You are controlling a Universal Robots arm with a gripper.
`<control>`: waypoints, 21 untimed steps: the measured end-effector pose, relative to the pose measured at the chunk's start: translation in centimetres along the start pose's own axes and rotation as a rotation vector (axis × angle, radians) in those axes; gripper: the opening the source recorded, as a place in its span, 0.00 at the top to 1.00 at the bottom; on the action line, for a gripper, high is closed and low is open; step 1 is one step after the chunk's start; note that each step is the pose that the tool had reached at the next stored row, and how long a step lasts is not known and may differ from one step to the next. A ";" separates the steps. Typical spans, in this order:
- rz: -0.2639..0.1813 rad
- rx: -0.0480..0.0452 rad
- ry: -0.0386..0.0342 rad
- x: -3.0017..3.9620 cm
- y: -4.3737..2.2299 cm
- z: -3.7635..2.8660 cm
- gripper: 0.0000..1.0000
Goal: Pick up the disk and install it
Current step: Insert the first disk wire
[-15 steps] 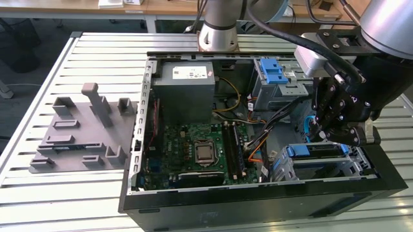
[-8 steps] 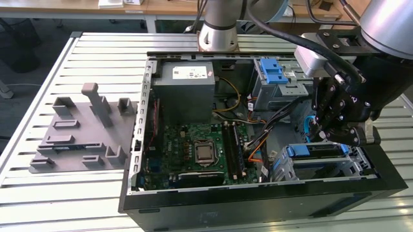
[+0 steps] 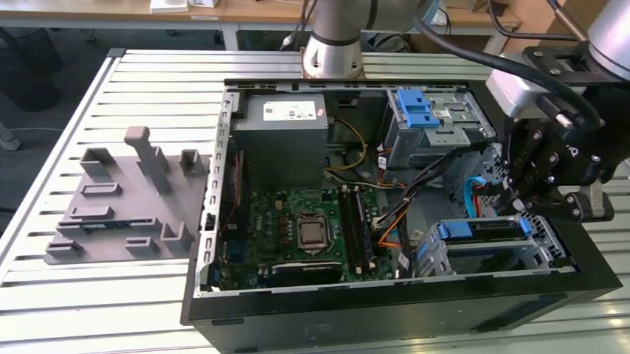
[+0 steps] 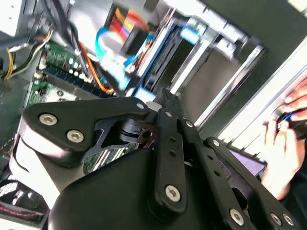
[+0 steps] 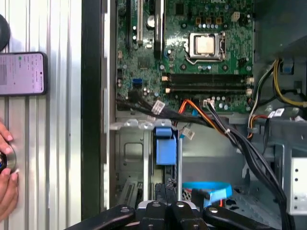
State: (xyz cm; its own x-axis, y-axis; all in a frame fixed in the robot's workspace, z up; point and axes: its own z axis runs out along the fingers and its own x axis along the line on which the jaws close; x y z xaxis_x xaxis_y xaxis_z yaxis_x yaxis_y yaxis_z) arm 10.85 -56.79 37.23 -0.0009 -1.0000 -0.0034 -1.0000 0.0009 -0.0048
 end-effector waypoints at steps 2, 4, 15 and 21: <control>0.000 0.0000 -0.0001 -0.06 -0.90 0.04 0.88; 0.000 0.0000 0.0001 -0.29 -1.61 0.05 0.88; 0.000 0.0021 0.0114 -4.49 -2.23 0.12 0.88; 0.000 0.0022 0.0149 -4.51 -2.23 0.12 0.87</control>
State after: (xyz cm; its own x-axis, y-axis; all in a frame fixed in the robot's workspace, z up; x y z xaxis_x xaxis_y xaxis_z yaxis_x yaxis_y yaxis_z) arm 13.09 -52.28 37.14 -0.0009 -0.9999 0.0116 -1.0000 0.0009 -0.0070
